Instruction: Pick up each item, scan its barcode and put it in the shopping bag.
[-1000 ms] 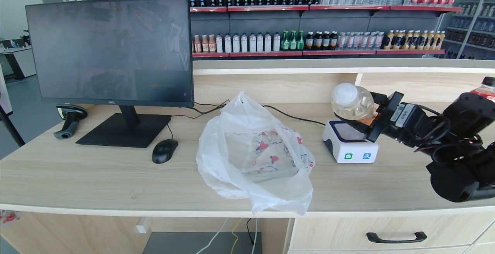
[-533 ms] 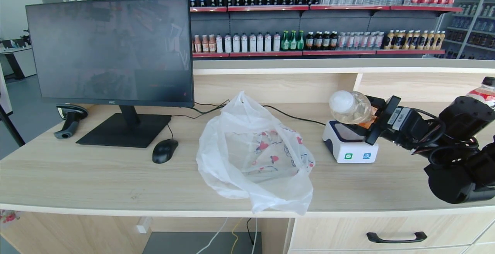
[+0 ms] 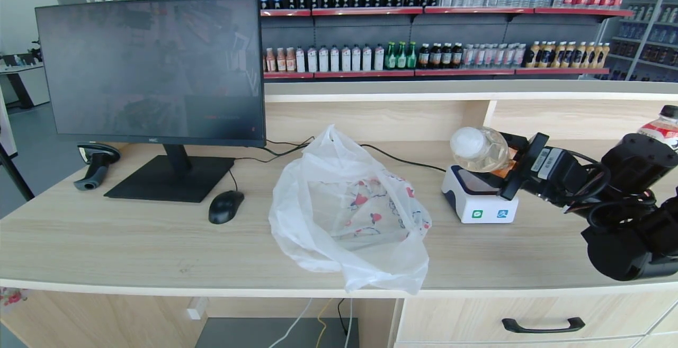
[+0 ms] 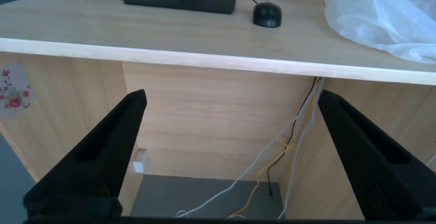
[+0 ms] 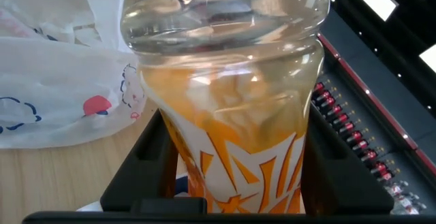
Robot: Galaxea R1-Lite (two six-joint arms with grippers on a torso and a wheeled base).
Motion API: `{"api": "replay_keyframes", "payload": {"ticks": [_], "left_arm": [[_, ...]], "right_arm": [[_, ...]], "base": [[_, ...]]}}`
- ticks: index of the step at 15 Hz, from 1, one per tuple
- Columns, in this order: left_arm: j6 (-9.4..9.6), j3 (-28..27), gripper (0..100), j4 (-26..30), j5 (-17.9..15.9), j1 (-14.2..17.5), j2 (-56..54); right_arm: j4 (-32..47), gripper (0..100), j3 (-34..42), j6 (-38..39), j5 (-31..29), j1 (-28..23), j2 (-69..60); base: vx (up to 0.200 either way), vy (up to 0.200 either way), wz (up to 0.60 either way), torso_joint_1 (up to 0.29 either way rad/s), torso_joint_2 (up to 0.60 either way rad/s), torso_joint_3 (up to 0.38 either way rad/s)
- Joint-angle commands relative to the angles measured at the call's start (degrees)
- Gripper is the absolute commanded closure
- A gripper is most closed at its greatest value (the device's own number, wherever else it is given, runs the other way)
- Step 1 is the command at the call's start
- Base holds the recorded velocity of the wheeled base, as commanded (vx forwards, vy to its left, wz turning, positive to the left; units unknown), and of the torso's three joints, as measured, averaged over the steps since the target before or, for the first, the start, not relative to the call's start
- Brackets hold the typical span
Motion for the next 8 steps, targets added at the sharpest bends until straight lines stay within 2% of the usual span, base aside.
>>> {"api": "replay_keyframes", "payload": {"ticks": [1, 8], "left_arm": [[-0.01, 0.00, 0, -0.07, 0.00, 0.02, -0.02], [-0.10, 0.00, 0, -0.07, 0.00, 0.02, -0.02]], "right_arm": [[-0.03, 100, 0.11, 0.09, 0.05, 0.12, -0.25], [-0.03, 100, 1.96, 0.88, -0.04, 0.47, -2.54]], "base": [[0.000, 0.000, 0.00, 0.000, 0.00, 0.000], [0.000, 0.000, 0.00, 0.000, 0.00, 0.000]]}}
